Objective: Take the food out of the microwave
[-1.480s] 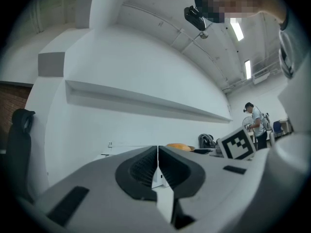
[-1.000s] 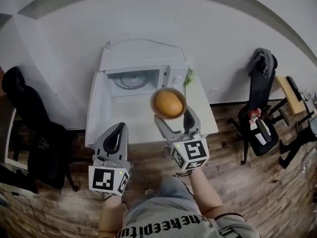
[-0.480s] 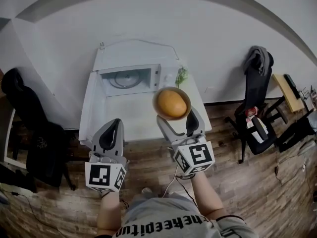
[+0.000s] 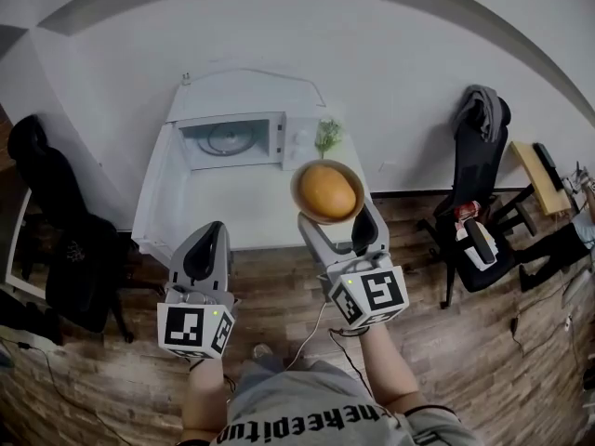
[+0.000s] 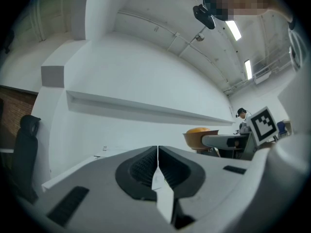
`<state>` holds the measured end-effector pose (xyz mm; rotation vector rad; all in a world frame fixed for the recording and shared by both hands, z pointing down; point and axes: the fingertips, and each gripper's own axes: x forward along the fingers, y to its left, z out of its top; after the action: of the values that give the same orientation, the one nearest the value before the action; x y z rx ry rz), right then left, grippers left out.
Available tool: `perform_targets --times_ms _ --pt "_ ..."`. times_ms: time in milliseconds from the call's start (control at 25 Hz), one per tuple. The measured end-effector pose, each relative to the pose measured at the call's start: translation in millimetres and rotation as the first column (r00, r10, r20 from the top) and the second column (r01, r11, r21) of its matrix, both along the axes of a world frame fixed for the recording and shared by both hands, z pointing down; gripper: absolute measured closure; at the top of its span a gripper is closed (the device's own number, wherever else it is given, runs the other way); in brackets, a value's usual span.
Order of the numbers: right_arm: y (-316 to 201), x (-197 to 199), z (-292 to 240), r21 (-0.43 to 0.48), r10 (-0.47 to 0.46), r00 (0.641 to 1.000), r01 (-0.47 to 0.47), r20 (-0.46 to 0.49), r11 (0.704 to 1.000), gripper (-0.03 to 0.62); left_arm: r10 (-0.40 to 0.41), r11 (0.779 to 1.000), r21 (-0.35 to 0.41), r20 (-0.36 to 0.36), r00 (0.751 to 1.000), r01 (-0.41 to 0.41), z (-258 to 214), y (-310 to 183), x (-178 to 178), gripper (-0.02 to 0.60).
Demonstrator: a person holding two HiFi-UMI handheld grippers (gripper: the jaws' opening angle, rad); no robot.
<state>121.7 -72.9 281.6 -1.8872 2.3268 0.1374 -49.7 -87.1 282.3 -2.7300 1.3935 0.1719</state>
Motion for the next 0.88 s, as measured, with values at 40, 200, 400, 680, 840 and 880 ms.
perform_targets --times_ms 40,200,400,680,840,880 --pt "4 3 -1 0.003 -0.003 1.0 0.003 0.003 1.0 0.174 0.0 1.0 0.003 -0.001 1.0 0.0 0 5 3 0.572" --pt "19 13 -7 0.011 -0.012 1.0 0.012 -0.002 1.0 0.175 -0.002 1.0 0.012 -0.003 1.0 0.002 -5 20 16 0.572" --pt "32 23 -11 0.026 -0.015 1.0 0.015 -0.008 1.0 0.178 -0.007 1.0 0.011 0.0 1.0 0.007 -9 34 26 0.572" --pt "43 33 -13 0.033 -0.015 1.0 0.015 -0.003 0.999 0.177 -0.02 1.0 0.014 0.004 1.0 0.02 -14 45 33 0.572" --pt "48 36 -12 0.035 -0.015 1.0 0.015 -0.001 0.999 0.177 -0.029 1.0 0.011 0.0 1.0 0.029 -13 49 32 0.572" --pt "49 37 -12 0.036 -0.015 1.0 0.015 0.002 0.999 0.178 -0.03 0.999 0.011 0.0 1.0 0.03 -12 49 33 0.572"
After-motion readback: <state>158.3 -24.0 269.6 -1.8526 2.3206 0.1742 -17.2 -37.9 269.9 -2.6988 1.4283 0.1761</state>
